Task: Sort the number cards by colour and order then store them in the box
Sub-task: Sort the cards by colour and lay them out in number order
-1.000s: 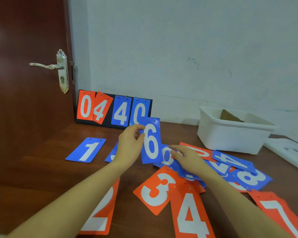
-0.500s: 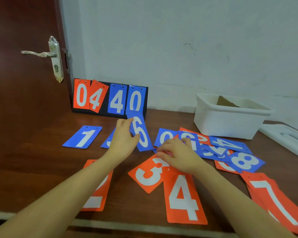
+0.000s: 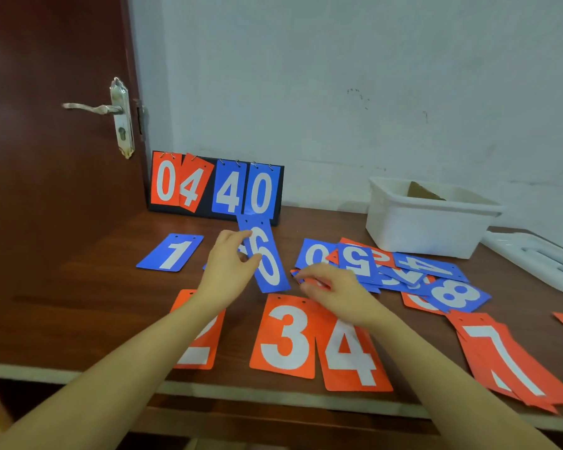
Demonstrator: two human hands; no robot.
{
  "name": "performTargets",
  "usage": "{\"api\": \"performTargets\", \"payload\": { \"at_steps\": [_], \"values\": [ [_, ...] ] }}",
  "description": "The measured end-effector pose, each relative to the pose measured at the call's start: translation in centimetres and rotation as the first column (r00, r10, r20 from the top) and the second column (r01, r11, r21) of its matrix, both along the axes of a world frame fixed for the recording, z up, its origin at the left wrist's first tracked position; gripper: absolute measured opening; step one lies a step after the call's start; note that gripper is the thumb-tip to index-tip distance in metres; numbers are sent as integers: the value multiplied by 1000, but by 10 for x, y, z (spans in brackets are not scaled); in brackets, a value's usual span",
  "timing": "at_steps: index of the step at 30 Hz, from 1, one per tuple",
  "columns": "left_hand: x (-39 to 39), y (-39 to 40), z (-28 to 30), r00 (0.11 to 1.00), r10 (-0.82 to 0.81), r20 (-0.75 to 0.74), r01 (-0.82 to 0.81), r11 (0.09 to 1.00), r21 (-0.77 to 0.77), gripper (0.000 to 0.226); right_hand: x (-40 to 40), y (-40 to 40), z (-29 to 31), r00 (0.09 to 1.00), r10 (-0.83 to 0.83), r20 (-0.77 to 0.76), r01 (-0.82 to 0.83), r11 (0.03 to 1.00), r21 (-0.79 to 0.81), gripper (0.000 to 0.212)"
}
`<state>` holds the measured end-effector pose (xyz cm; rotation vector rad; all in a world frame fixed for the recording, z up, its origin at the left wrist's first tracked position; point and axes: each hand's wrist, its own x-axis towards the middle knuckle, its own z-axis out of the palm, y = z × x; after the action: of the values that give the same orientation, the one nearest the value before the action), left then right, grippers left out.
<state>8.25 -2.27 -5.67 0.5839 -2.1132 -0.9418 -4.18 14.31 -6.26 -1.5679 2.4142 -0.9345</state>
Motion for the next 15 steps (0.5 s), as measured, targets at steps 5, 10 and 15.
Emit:
{"api": "performTargets", "payload": {
  "at_steps": [5,10,15],
  "values": [
    [-29,-9,6,999,-36,30,37,998,-48,50,-48,-22,-3,946,-293,-137,315,930,191,53],
    [-65,-25,5,995,-37,90,42,998,-45,50,-73,-43,-6,860,-199,-470,350,900,260,44],
    [-77,-37,-7,989,-46,142,52,998,-41,50,-84,-43,-5,833,-177,-524,319,928,193,20]
  ]
}}
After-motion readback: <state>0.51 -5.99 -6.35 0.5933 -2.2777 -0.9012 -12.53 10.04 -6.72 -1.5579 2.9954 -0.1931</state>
